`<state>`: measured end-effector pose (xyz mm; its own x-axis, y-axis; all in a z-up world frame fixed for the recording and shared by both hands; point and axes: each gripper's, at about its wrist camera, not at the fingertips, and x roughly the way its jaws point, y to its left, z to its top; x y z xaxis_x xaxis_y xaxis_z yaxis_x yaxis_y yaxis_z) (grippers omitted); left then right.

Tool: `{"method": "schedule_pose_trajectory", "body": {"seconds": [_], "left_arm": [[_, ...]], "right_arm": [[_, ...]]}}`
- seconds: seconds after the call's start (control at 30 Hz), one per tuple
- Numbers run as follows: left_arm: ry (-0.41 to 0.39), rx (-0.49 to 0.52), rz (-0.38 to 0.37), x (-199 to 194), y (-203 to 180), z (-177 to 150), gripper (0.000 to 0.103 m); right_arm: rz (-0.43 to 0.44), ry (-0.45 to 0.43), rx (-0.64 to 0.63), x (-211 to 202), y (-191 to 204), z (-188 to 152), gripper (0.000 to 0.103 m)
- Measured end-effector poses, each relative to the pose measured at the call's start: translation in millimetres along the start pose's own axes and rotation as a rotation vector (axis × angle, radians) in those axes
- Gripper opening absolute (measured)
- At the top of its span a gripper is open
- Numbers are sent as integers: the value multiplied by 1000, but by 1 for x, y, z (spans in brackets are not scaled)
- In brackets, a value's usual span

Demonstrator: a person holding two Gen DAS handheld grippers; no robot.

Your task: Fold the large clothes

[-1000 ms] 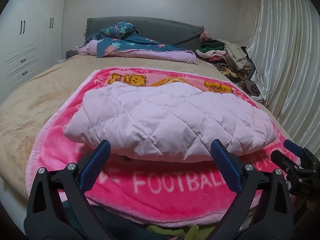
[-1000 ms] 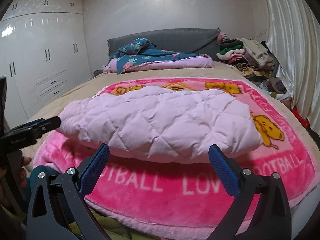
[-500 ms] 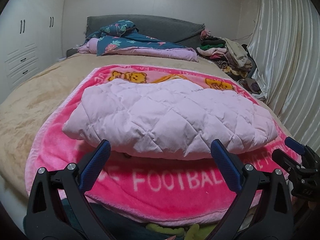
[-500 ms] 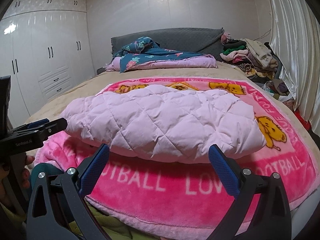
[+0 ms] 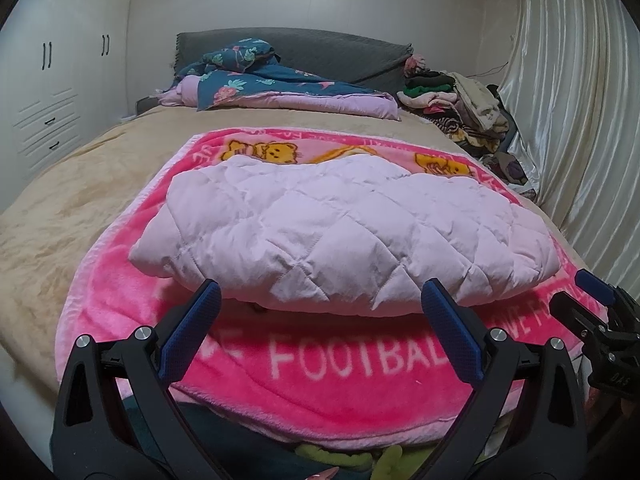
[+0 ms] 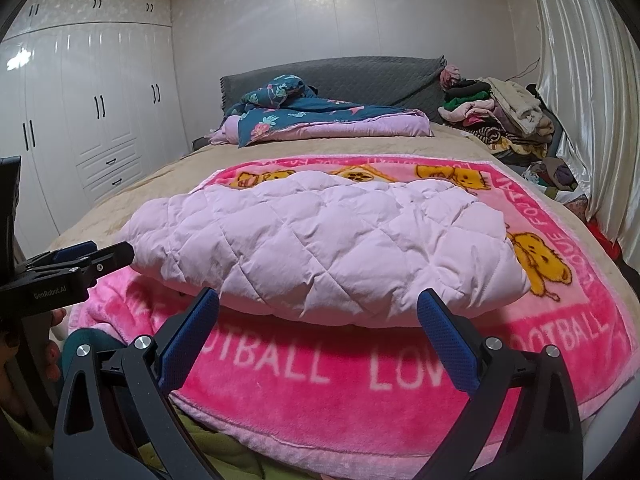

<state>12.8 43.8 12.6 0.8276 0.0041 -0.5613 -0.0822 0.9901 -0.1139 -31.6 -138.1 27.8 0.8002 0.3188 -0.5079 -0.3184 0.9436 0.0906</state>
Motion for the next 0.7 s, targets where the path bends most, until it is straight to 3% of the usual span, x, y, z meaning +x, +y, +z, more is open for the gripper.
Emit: {"method": "schedule_pose_trajectory", "body": {"seconds": [0.7], "left_arm": [[-4, 7, 8, -3, 0, 0, 94]], "right_arm": [[0, -1, -2, -1, 0, 0, 99]]}}
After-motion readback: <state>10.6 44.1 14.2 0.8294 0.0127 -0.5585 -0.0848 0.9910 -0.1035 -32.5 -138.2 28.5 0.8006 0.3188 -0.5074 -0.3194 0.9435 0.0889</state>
